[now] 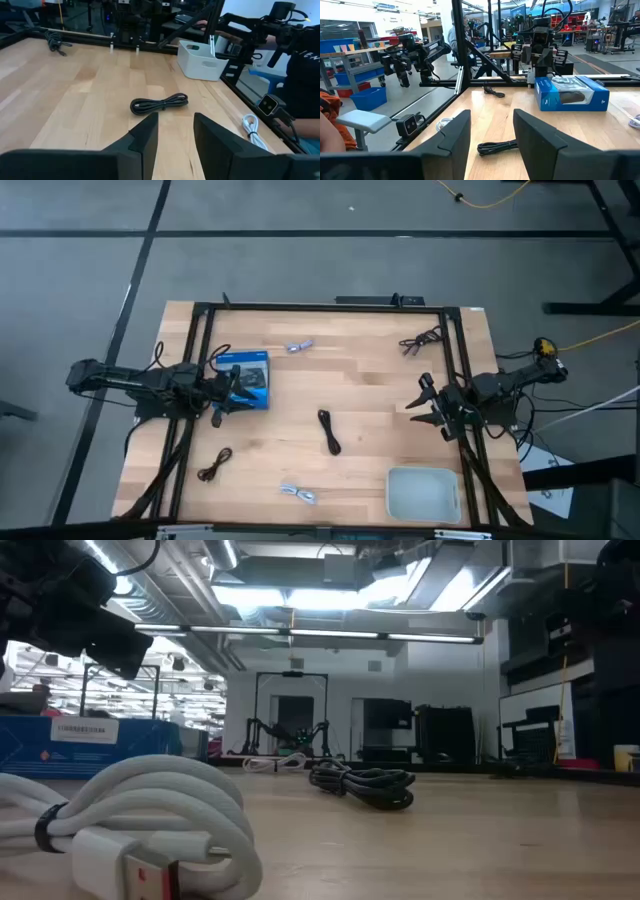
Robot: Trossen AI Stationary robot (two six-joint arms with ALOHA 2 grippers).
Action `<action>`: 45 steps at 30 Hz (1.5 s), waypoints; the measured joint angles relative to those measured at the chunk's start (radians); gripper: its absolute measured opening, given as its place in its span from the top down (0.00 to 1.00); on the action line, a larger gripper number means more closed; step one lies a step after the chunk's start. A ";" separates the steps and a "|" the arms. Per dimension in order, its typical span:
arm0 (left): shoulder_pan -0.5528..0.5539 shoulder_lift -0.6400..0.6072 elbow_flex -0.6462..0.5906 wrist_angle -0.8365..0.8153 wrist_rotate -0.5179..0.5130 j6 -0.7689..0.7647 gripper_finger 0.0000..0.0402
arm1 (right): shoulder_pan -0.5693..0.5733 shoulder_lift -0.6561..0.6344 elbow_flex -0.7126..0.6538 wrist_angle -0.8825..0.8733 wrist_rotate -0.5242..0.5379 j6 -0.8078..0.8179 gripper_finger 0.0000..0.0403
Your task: Pick and place USB-C Cables
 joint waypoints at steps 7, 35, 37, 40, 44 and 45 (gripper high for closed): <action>0.000 0.000 0.000 0.000 0.000 0.000 0.71 | 0.000 0.000 0.000 0.000 0.000 0.000 0.62; 0.000 0.000 0.000 0.004 -0.195 0.283 0.71 | 0.000 0.000 0.000 0.016 0.016 -0.002 0.62; 0.000 0.000 0.000 0.014 -0.205 0.297 0.71 | 0.001 0.000 0.000 0.051 0.072 -0.004 0.62; 0.000 0.000 0.000 0.076 -0.205 0.282 0.71 | 0.000 0.000 0.000 0.105 0.134 -0.004 0.62; 0.000 0.000 0.000 0.218 -0.209 0.213 0.71 | 0.000 0.000 0.000 0.142 0.149 -0.010 0.62; 0.000 0.000 0.000 0.256 -0.226 0.218 0.71 | 0.000 0.000 0.000 0.152 0.149 -0.022 0.62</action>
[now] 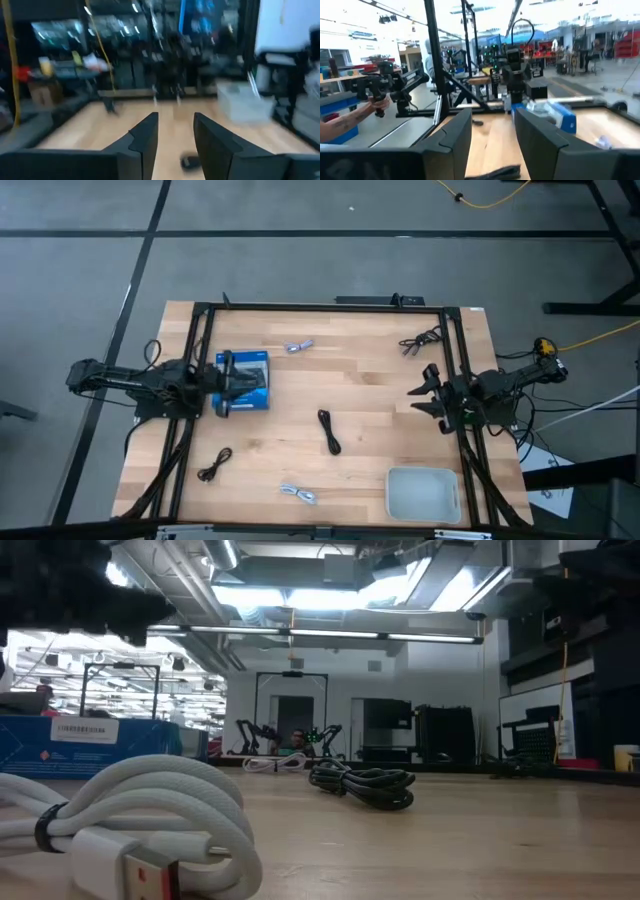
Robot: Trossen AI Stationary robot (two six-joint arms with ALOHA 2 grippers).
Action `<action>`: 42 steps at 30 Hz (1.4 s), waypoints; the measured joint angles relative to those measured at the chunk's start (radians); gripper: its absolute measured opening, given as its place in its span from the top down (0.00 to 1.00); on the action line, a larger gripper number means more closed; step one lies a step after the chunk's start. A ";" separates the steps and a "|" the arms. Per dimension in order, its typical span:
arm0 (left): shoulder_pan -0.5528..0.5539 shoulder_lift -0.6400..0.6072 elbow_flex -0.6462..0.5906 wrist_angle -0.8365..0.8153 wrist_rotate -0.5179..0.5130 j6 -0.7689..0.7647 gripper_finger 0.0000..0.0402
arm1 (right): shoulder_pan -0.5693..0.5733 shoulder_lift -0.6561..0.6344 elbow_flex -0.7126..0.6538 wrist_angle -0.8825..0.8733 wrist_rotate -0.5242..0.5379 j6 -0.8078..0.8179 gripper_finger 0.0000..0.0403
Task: Pick and place USB-C Cables
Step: Put the middle black charger cable into the white bin
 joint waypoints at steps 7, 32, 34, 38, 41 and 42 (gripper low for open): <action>0.001 0.000 0.000 0.155 -0.152 0.167 0.71 | 0.000 0.001 0.000 0.088 0.000 -0.005 0.62; 0.002 0.335 0.206 0.411 -0.145 0.134 0.71 | -0.018 0.067 0.000 0.386 0.134 -0.207 0.62; 0.005 0.408 0.255 0.411 -0.177 0.174 0.71 | -0.030 0.083 0.000 0.403 0.134 -0.214 0.62; 0.038 0.545 0.343 0.406 -0.189 0.222 0.71 | -0.055 0.097 0.000 0.419 0.134 -0.212 0.62; 0.075 0.620 0.401 0.410 -0.189 0.228 0.71 | -0.072 0.103 0.023 0.421 0.151 -0.216 0.62; 0.089 0.642 0.417 0.412 -0.189 0.228 0.71 | -0.078 0.107 0.035 0.424 0.164 -0.223 0.62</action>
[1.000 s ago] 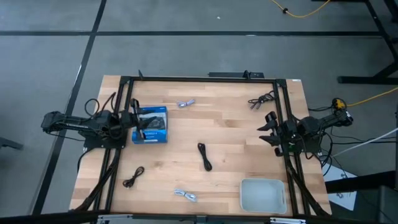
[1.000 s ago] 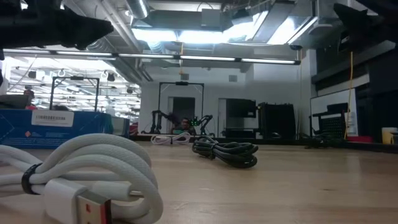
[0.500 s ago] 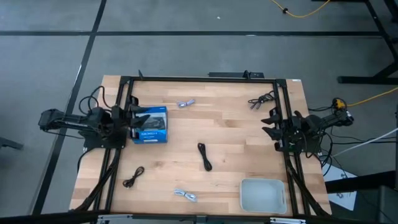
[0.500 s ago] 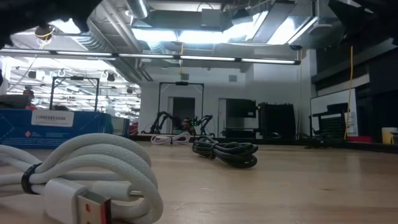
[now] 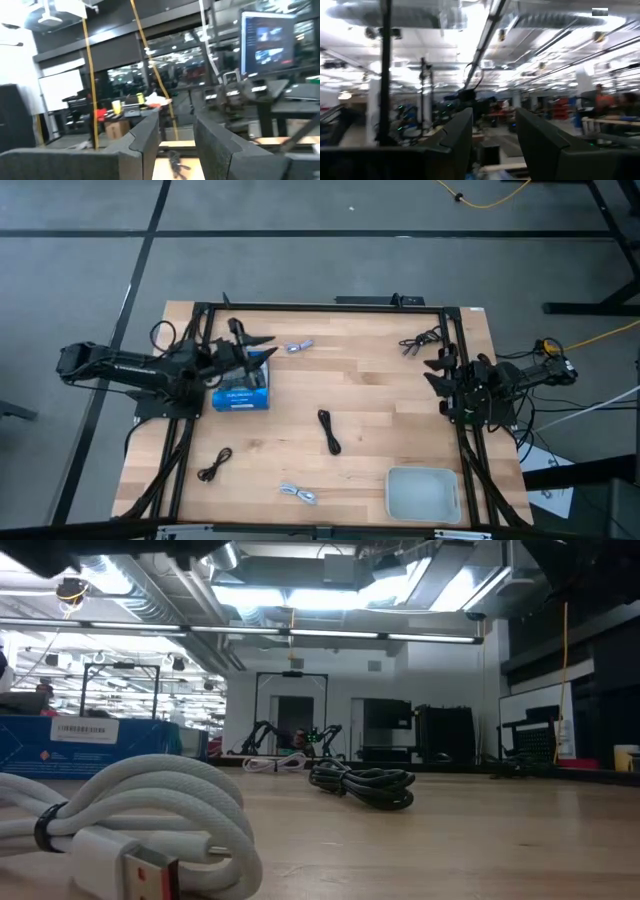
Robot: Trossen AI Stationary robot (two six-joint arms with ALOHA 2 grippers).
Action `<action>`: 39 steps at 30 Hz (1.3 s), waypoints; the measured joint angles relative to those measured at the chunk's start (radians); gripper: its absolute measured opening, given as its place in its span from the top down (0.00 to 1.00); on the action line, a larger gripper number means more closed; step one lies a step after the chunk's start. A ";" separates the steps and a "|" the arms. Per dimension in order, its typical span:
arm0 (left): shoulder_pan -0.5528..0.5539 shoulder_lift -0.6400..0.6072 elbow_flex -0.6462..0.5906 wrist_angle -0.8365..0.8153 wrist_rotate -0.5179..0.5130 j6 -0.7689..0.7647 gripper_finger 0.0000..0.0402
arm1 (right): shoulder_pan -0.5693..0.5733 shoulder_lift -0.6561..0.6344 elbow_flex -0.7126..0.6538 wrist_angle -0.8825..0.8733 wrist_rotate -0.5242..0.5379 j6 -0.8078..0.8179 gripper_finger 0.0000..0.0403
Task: Pick and place USB-C Cables
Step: Put the middle black charger cable into the white bin
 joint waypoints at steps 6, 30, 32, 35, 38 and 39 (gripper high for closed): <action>0.083 0.108 0.066 -0.004 0.000 -0.002 0.71 | -0.041 0.062 0.099 -0.023 0.082 -0.123 0.62; 0.257 0.357 0.087 -0.002 0.016 -0.255 0.71 | -0.249 0.420 0.209 -0.286 0.403 0.172 0.62; 0.252 0.373 0.087 -0.002 0.016 -0.271 0.71 | -0.264 0.445 0.209 -0.329 0.363 0.243 0.62; 0.237 0.392 0.087 -0.004 0.016 -0.273 0.71 | -0.277 0.470 0.209 -0.398 0.300 0.339 0.62; 0.215 0.408 0.087 -0.020 0.016 -0.297 0.71 | -0.284 0.485 0.209 -0.487 0.262 0.446 0.62; 0.207 0.412 0.087 -0.034 0.016 -0.308 0.71 | -0.286 0.486 0.209 -0.510 0.252 0.482 0.62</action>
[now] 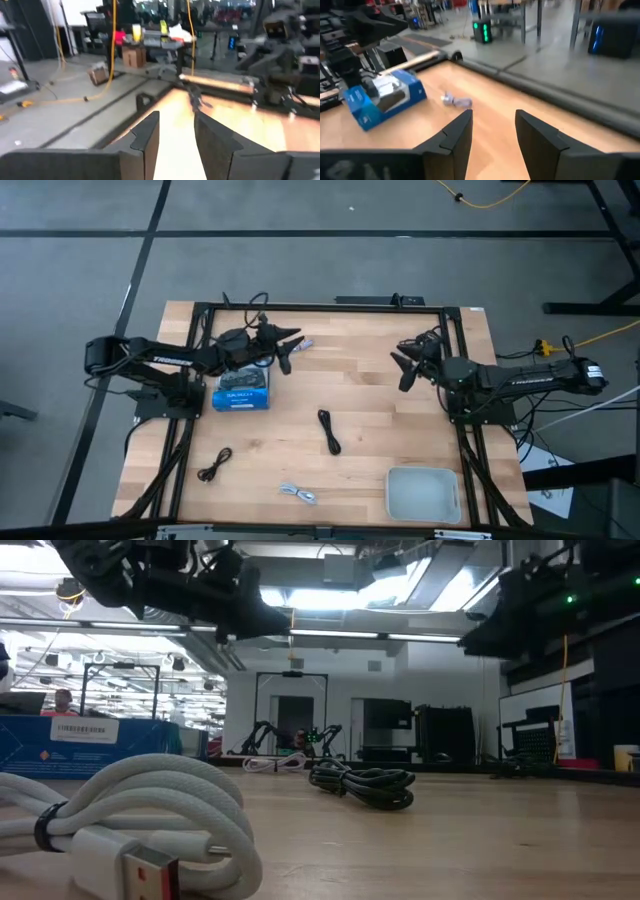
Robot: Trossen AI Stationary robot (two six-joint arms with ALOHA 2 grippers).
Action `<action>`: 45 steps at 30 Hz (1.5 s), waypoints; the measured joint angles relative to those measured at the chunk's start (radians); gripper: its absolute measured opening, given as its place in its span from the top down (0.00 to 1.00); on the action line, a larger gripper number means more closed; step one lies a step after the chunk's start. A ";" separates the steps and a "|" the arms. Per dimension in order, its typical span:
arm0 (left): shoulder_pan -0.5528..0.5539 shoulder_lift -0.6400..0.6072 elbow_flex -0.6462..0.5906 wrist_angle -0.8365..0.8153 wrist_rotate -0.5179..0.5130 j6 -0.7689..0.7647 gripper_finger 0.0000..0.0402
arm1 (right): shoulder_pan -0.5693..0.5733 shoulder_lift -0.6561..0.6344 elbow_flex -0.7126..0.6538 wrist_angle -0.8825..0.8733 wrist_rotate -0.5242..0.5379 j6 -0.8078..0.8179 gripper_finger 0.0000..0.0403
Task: Pick and place USB-C Cables
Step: Put the middle black charger cable into the white bin
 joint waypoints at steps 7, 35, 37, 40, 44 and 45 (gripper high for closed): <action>-0.038 0.014 0.000 -0.050 0.069 -0.163 0.71 | -0.001 0.000 0.000 -0.047 -0.035 0.083 0.62; -0.206 0.013 0.143 -0.095 0.298 -0.142 0.71 | -0.001 0.126 0.000 0.236 -0.166 -0.005 0.62; -0.218 0.013 0.171 -0.180 0.279 -0.115 0.71 | -0.001 0.150 0.000 0.236 -0.166 -0.002 0.62; -0.232 0.013 0.195 -0.249 0.226 -0.111 0.71 | -0.001 0.177 0.000 0.245 -0.166 -0.002 0.62; -0.239 0.013 0.196 -0.303 0.202 -0.110 0.71 | -0.001 0.188 0.000 0.270 -0.166 -0.005 0.62; -0.239 0.013 0.196 -0.317 0.202 -0.110 0.71 | -0.001 0.189 0.000 0.269 -0.166 -0.005 0.62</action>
